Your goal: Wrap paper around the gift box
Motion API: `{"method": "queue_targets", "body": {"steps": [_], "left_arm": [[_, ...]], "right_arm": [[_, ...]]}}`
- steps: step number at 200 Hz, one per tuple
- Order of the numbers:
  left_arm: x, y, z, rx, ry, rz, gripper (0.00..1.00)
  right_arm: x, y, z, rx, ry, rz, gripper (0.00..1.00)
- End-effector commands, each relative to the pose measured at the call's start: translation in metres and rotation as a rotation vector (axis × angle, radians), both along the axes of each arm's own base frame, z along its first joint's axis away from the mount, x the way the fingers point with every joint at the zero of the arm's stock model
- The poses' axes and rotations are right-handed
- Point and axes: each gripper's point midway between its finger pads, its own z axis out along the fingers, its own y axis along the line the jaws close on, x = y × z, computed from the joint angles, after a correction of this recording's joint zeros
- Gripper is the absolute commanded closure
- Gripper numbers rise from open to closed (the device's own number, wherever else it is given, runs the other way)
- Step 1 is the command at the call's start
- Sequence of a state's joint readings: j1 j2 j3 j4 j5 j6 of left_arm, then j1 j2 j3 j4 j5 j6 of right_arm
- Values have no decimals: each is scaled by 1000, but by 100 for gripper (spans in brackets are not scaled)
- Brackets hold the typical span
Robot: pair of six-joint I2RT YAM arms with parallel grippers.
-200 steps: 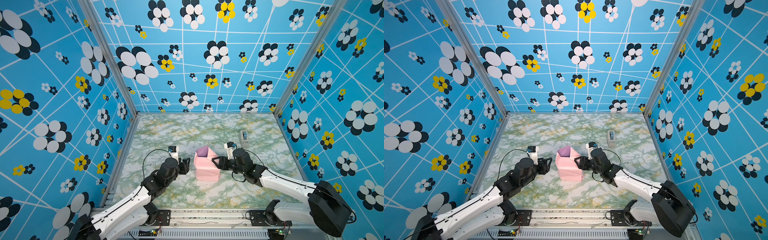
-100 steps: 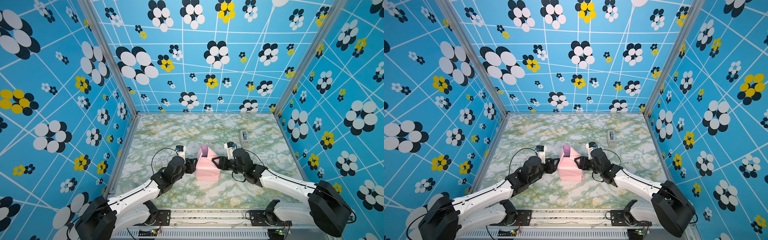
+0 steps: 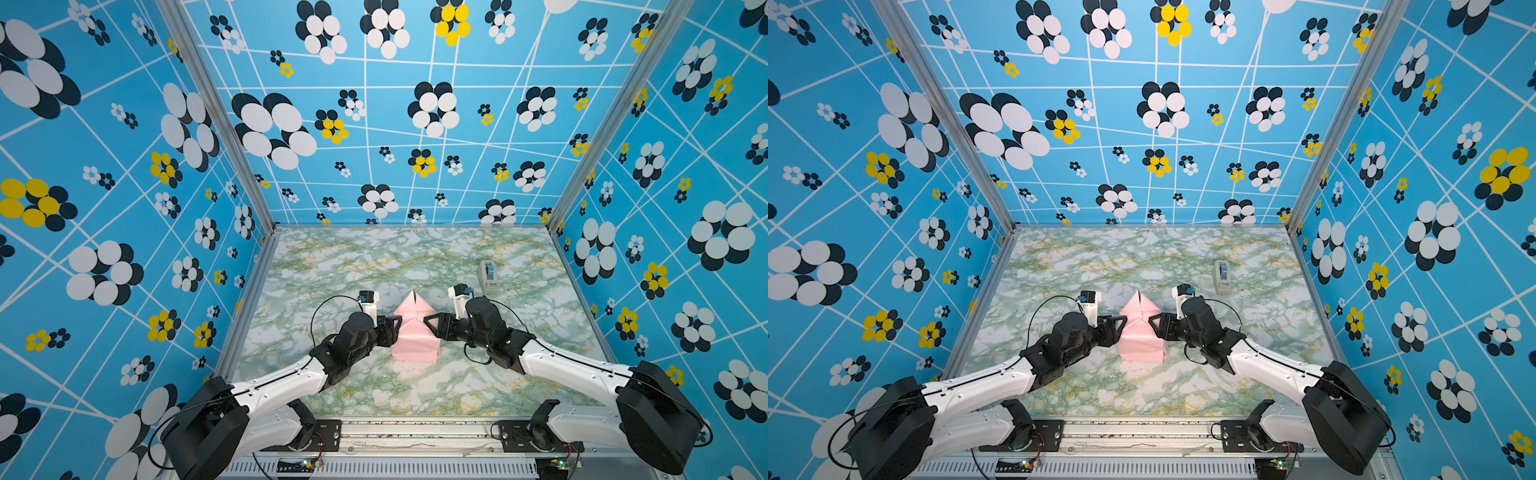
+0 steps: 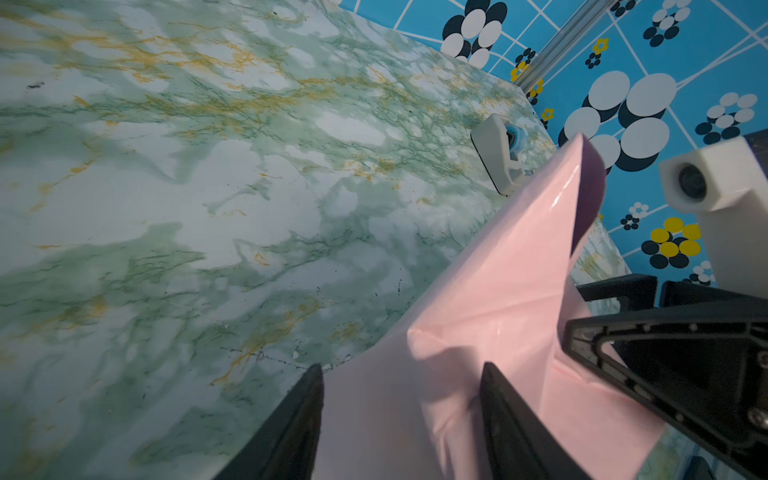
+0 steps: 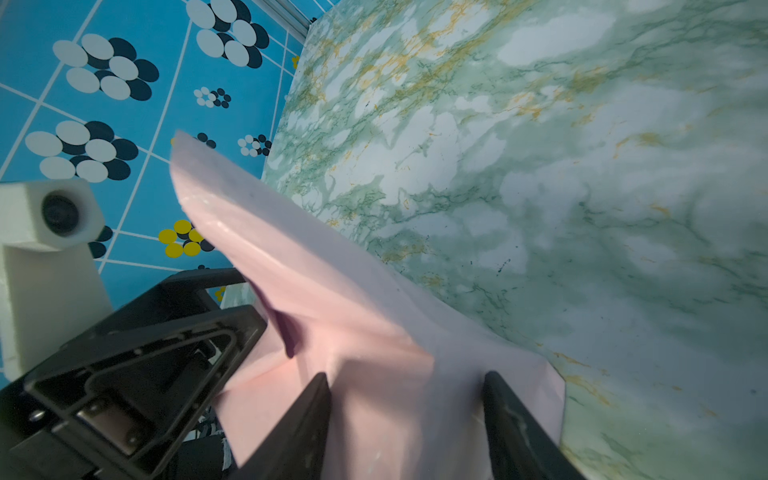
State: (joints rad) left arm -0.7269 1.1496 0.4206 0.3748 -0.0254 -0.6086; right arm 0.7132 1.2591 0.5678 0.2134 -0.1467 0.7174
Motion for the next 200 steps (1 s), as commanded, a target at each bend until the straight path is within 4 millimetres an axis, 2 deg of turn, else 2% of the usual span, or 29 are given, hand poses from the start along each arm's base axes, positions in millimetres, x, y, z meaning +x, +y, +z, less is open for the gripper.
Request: {"method": "queue_targets", "body": {"steps": [1,34,101,140,200], "left_arm": [[-4,-4,-12,55,33,-137,39],[4,-5,-11,97,71,-290,40],[5,-38,-14,142,150,-613,42],[13,-46,-4,119,148,-692,45],[8,-56,4,80,132,-818,48]], "right_arm": [[-38,-25,-63,-199,176,60,40],[-42,-22,-64,-211,187,114,39],[-42,-23,-65,-207,235,177,39],[-42,-26,-63,-207,243,207,40],[-38,-25,-60,-175,253,226,39]]}}
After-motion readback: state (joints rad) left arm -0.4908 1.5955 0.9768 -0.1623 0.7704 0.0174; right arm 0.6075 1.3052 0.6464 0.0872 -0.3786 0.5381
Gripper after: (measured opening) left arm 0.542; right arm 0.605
